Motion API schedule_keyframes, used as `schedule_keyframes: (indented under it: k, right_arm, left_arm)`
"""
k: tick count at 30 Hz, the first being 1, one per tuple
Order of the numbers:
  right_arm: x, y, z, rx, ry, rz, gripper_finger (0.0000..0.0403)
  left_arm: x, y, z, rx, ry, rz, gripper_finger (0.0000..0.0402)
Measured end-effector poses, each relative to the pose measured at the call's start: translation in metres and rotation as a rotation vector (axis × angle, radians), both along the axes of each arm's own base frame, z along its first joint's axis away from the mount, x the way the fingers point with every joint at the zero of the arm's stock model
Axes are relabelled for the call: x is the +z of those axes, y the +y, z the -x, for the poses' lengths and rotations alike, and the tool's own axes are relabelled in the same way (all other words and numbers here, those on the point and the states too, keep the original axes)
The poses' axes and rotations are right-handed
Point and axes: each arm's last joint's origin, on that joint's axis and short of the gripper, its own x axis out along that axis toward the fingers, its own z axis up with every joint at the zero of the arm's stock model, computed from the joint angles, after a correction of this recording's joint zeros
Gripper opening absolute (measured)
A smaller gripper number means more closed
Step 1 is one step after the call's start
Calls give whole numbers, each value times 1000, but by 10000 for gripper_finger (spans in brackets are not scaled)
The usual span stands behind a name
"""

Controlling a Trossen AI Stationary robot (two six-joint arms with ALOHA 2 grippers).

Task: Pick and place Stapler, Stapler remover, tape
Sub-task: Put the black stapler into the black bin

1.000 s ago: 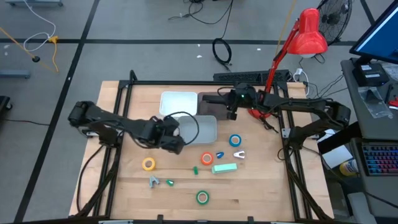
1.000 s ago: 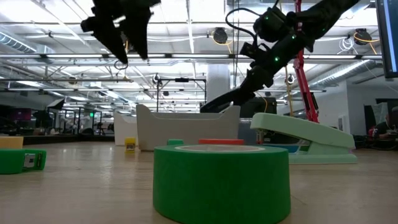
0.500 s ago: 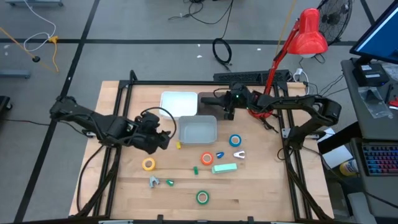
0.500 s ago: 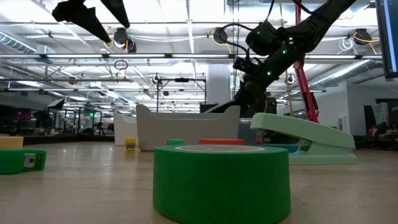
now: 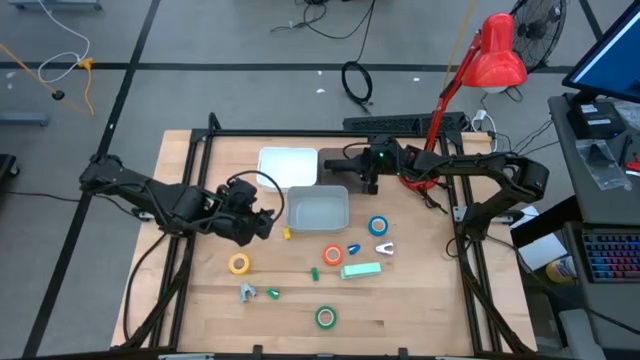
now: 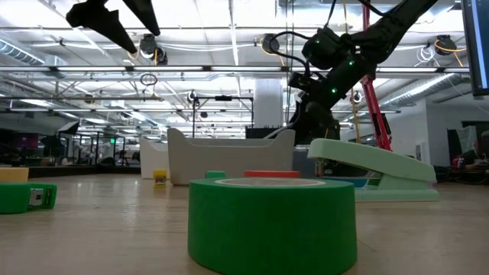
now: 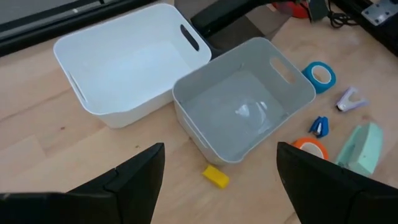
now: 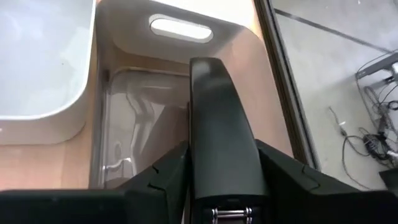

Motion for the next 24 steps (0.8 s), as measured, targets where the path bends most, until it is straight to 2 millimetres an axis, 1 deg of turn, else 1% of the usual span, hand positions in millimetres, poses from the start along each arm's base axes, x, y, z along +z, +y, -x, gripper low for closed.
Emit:
schedule_keyframes:
  k: [13, 24]
  right_arm:
    - [-1, 0, 1, 40, 46, 44, 157]
    - [-1, 0, 2, 23, 61, 69, 158]
  left_arm:
    - [-1, -2, 0, -48, 25, 43, 308]
    - [3, -5, -7, -122, -15, 47, 308]
